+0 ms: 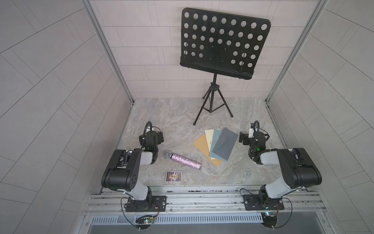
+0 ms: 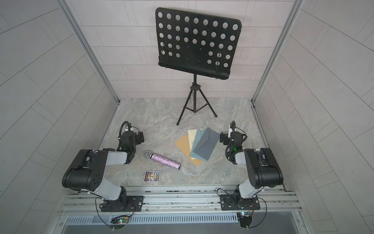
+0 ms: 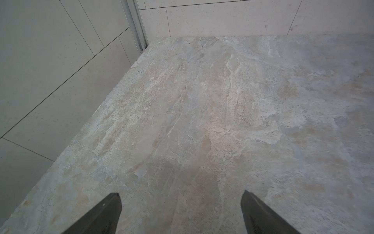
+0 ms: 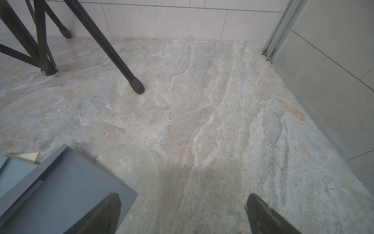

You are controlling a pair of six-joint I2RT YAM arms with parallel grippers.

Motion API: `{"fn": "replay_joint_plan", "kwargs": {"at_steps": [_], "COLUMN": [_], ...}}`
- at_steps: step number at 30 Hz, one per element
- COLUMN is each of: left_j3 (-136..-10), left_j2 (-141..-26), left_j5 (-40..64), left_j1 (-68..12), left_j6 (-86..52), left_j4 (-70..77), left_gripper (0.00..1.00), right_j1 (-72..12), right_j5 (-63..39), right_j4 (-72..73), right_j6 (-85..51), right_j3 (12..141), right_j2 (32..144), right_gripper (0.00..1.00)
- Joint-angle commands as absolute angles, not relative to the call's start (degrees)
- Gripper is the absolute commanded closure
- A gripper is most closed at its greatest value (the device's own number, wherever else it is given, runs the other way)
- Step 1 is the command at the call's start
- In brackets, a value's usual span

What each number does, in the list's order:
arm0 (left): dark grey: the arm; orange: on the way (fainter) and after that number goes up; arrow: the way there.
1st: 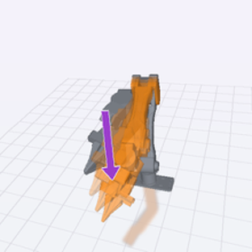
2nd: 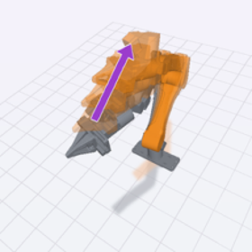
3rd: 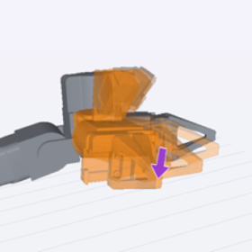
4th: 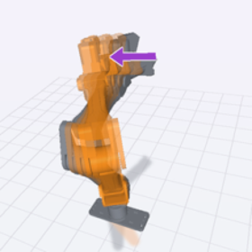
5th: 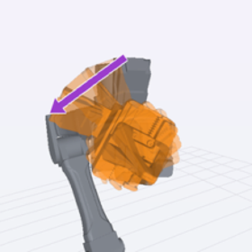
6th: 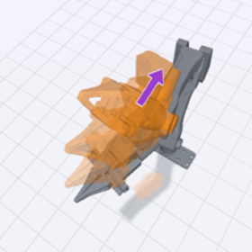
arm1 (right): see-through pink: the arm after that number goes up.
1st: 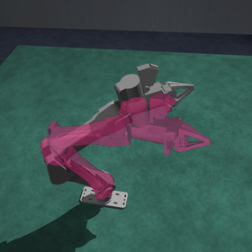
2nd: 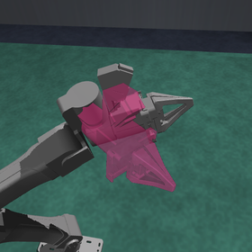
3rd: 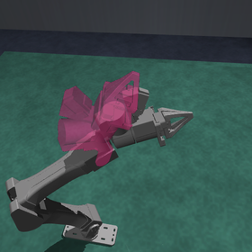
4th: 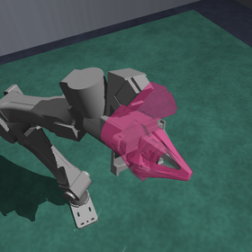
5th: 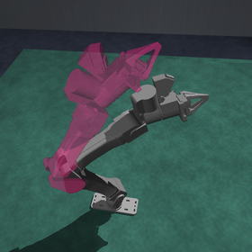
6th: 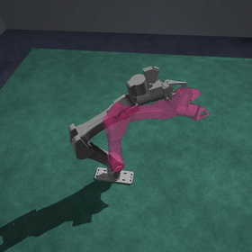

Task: Take the letter paper out of the envelope
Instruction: Pick up the envelope from the envelope.

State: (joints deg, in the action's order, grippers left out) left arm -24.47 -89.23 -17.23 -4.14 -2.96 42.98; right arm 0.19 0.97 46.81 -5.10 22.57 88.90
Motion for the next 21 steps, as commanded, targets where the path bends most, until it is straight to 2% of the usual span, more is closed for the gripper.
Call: {"fn": "replay_joint_plan", "kwargs": {"at_steps": [1,21], "left_j3": [-25.2,-25.2], "left_j2": [-88.1,-88.3], "left_j5": [-17.1,-17.2], "left_j1": [-3.8,-3.8], "left_j6": [-2.5,-2.5], "left_j4": [43.2,43.5], "left_gripper": [0.00,0.00], "right_j1": [0.5,0.5], "right_j5": [1.8,1.8], "right_j4": [47.1,47.4], "right_j6": [-4.2,-4.3], "right_j3": [23.1,23.1], "right_j2": [88.0,88.1], "right_gripper": [0.00,0.00]}}
